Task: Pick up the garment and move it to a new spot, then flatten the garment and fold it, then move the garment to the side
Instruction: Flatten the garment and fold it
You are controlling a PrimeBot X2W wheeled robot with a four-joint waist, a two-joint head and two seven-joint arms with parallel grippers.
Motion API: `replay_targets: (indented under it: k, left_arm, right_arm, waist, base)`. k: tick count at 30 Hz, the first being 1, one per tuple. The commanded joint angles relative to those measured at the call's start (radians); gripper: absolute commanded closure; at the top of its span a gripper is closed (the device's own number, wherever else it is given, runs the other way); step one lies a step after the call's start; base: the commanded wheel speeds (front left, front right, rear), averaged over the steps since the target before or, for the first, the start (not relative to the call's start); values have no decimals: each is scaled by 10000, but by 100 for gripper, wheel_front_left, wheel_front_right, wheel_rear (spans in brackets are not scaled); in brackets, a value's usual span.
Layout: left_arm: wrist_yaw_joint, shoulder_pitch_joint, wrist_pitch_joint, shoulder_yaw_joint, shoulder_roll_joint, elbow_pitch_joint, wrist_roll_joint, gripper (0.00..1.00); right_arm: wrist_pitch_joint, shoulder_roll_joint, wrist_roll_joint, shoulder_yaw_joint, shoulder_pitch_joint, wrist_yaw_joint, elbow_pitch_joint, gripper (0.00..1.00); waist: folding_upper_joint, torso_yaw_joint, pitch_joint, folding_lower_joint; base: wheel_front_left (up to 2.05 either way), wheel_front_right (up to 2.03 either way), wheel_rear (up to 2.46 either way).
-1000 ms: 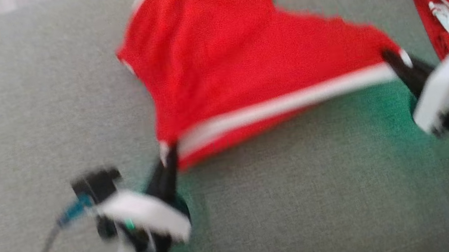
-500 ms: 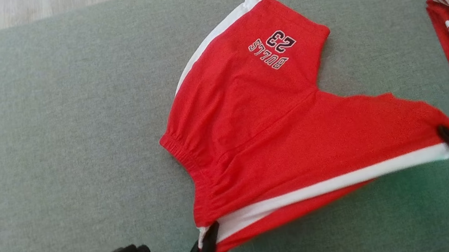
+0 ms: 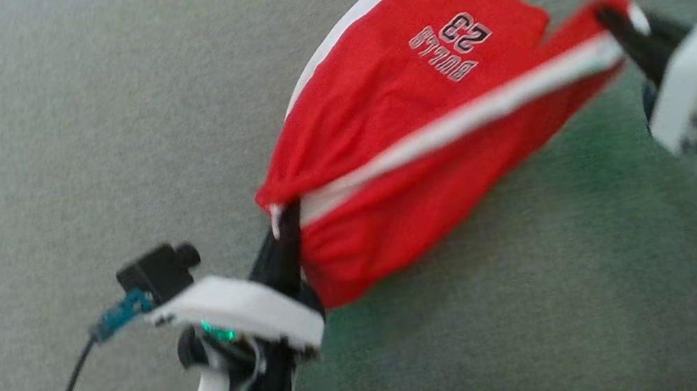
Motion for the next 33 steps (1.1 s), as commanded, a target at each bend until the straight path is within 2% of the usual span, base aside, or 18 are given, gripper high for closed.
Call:
replay_targets:
  k: [1, 7, 11, 16, 17, 18, 19, 20, 25, 28, 31, 32, 33]
  left_arm:
    - [9, -312, -93, 392, -5, -187, -59, 100]
    - [-219, -1608, -511, 557, -473, 1147, -430, 100]
    - [-172, -2276, -1088, 597, -607, 2021, -472, 100]
    - [-345, -2786, -1569, 283, -670, 2837, -568, 100]
    - [-396, -2844, -1696, 243, -677, 2928, -656, 100]
    - [-455, -2900, -1812, 187, -683, 3009, -752, 73]
    - [-530, -2946, -1909, 111, -687, 3081, -860, 26]
    - [-602, -2983, -2031, 21, -690, 3118, -1022, 0]
    - [-919, -3051, -2747, -518, -694, 3287, -1506, 0]
    - [-1135, -2863, -3151, -765, -677, 3378, -1245, 0]
    - [-1395, -2501, -3805, -889, -302, 3313, -686, 0]
    - [-1593, -2271, -4313, -880, 142, 3282, -82, 0]
    - [-1601, -2165, -4500, -816, 352, 3316, 286, 0]
  right_arm:
    - [-114, -181, 60, 226, -357, 67, -237, 100]
    - [-1031, -545, 267, 1073, -2270, 67, 1649, 100]
    - [-1597, -647, 224, 1358, -3170, 67, 2767, 100]
    - [-2194, -689, 285, 1733, -3941, 67, 3872, 100]
    - [-2350, -694, 305, 1803, -4077, 67, 4048, 94]
    - [-2526, -704, 327, 1886, -4205, 67, 4205, 53]
    - [-2679, -706, 362, 1966, -4310, 67, 4385, 0]
    - [-2844, -687, 422, 2030, -4406, 67, 4554, 0]
    - [-3948, -635, 776, 2370, -4637, 67, 5229, 0]
    - [-4225, -766, 1066, 2683, -4495, 67, 5530, 0]
    - [-4316, -1029, 1371, 2917, -4187, 67, 5694, 0]
    - [-4346, -1221, 1569, 2947, -3951, 67, 5801, 0]
    - [-4357, -1324, 1629, 2964, -3837, 67, 5857, 0]
  waist:
    - [0, 183, 190, -2]
    - [0, 665, 743, -2]
    - [0, 976, 1040, -2]
    - [0, 1180, 1302, -2]
    - [0, 1204, 1336, -2]
    - [0, 1225, 1367, -2]
    - [0, 1236, 1378, -2]
    - [0, 1244, 1378, -2]
    - [0, 1254, 1096, -2]
    - [0, 1219, 762, -2]
    - [0, 1185, 377, -2]
    - [0, 1182, 149, -2]
    - [0, 1185, 55, -2]
  base:
    - [0, 0, 0]
    - [0, 0, 0]
    - [0, 0, 0]
    - [0, 0, 0]
    - [0, 0, 0]
    - [0, 0, 0]
    - [0, 0, 0]
    - [0, 0, 0]
    - [0, 0, 0]
    - [0, 0, 0]
    - [0, 0, 0]
    - [0, 0, 0]
    - [0, 0, 0]
